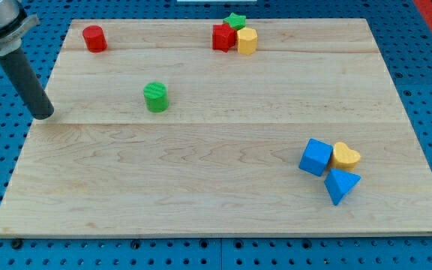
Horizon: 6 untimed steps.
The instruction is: Move the green circle diagonally to the red circle
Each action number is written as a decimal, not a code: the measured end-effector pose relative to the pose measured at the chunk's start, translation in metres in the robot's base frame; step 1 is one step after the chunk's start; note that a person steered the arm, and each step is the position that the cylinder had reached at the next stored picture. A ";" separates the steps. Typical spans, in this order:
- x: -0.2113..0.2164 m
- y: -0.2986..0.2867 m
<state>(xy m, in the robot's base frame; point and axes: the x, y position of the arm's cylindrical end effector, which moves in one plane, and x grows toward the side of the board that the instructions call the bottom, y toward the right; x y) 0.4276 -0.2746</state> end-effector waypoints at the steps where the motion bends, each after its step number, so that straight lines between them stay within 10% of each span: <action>1: 0.000 -0.006; 6: 0.018 0.204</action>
<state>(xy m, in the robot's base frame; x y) 0.4458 -0.0703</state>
